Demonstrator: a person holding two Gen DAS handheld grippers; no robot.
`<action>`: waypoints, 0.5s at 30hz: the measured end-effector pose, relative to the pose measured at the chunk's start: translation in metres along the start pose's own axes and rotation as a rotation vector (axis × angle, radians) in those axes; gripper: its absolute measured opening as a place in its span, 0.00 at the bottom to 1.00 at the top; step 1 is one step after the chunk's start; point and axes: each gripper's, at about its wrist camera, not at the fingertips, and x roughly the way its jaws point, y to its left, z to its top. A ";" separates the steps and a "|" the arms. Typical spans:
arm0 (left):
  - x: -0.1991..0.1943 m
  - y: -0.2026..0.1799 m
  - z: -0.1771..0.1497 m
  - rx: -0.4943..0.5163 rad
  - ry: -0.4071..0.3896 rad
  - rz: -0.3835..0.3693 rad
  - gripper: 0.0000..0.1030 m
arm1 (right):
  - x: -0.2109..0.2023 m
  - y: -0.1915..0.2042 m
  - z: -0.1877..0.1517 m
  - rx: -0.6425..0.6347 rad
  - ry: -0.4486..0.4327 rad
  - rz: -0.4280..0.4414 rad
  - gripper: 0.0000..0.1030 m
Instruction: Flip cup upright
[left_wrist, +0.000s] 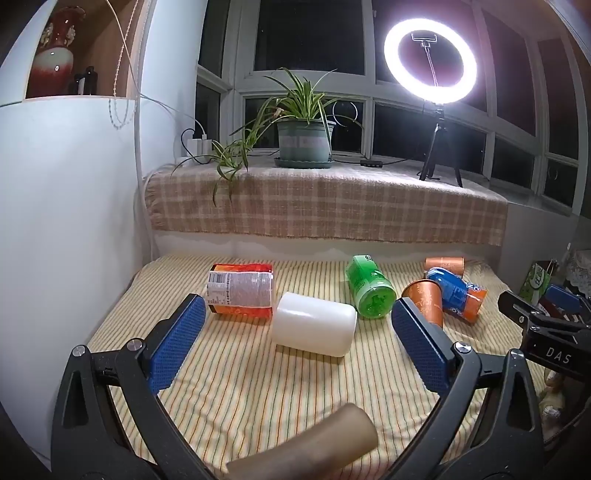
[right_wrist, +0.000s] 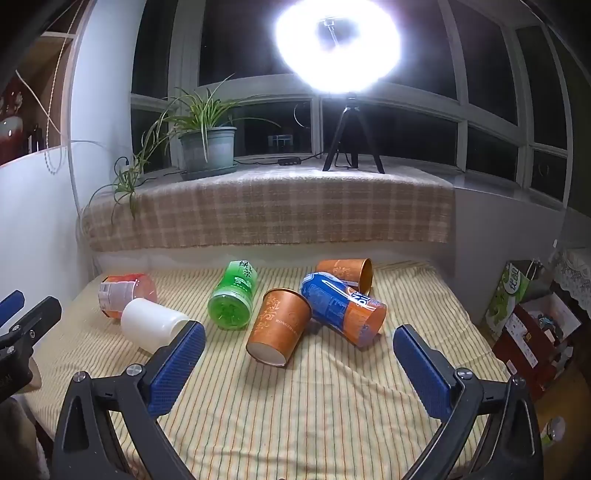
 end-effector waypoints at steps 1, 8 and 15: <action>0.000 0.000 0.000 0.000 -0.002 0.002 0.99 | 0.000 0.000 0.000 0.002 0.002 0.001 1.00; 0.000 0.000 0.000 0.005 -0.009 0.005 0.99 | -0.001 -0.008 0.000 0.020 0.015 0.001 1.00; 0.000 0.000 0.000 0.005 -0.008 0.002 0.99 | -0.001 -0.010 -0.003 0.040 0.017 -0.006 1.00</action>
